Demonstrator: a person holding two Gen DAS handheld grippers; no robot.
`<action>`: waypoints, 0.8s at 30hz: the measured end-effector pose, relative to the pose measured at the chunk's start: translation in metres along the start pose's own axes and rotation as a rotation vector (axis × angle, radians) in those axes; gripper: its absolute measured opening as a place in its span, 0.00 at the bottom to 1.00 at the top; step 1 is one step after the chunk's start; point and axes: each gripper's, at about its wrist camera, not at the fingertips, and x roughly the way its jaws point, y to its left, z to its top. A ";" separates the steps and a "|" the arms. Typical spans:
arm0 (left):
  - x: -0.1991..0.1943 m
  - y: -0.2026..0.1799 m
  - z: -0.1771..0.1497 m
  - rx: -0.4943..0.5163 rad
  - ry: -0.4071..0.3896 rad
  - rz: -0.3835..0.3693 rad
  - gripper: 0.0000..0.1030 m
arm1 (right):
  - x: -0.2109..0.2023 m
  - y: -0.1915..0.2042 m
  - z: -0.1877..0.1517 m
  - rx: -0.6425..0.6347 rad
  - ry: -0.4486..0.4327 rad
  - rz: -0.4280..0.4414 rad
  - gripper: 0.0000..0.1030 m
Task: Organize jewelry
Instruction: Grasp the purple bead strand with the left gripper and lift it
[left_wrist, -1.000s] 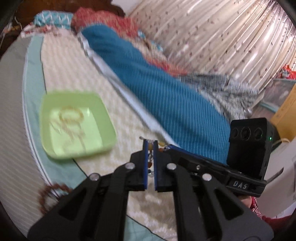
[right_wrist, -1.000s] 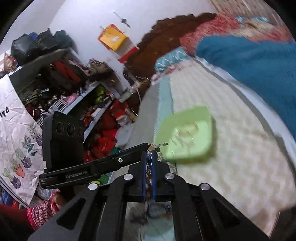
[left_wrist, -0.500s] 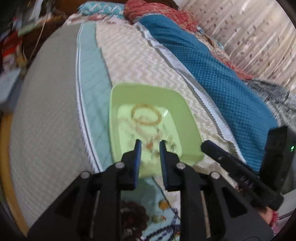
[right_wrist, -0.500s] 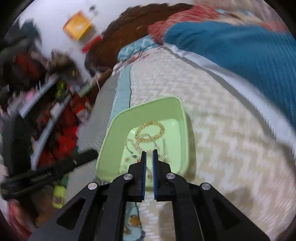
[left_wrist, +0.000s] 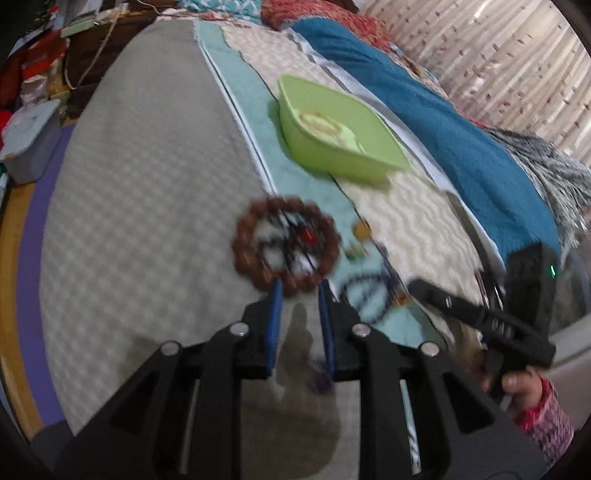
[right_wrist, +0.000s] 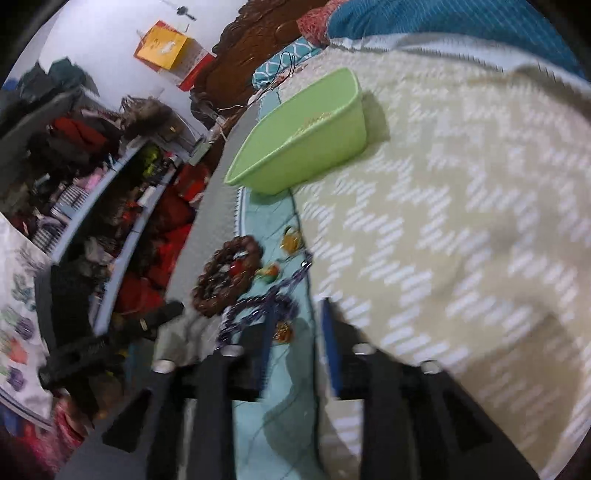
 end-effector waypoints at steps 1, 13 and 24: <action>0.000 -0.002 -0.007 0.009 0.006 -0.006 0.18 | -0.001 0.003 0.001 -0.002 -0.001 0.007 0.16; 0.011 -0.038 -0.034 0.129 0.052 -0.003 0.18 | 0.002 0.045 0.054 -0.105 0.026 -0.064 0.00; 0.006 -0.040 -0.032 0.121 0.042 -0.005 0.18 | -0.083 0.024 0.072 -0.040 -0.144 0.004 0.00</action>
